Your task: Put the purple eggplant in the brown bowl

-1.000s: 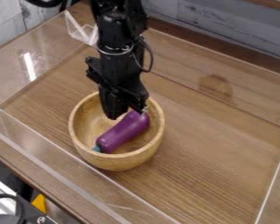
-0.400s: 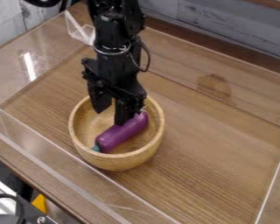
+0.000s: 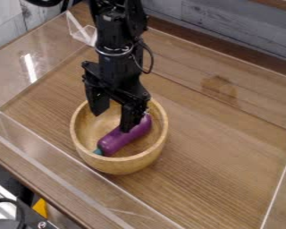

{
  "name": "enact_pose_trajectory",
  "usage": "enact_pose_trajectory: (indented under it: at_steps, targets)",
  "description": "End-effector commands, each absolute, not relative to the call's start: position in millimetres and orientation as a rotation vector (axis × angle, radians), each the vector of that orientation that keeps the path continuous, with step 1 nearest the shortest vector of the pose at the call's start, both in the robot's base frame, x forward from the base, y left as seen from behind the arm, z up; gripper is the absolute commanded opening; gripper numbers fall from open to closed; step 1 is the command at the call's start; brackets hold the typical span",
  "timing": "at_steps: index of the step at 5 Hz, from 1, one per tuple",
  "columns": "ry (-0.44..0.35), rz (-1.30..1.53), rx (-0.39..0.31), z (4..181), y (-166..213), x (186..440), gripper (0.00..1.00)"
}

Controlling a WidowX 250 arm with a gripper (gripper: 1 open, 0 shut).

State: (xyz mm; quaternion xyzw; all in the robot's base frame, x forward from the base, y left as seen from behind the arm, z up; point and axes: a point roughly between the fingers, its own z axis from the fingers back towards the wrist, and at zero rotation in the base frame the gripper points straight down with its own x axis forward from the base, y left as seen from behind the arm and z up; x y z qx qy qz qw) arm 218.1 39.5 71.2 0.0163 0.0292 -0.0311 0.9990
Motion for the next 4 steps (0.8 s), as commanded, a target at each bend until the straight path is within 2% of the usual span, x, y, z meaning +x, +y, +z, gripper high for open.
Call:
enact_pose_trajectory:
  at_steps: [1, 4]
  targets:
    - [-0.007, -0.060, 0.039, 89.2, 37.9, 229.0, 1.00]
    - [-0.018, -0.043, 0.018, 103.2, 31.7, 237.6, 1.00]
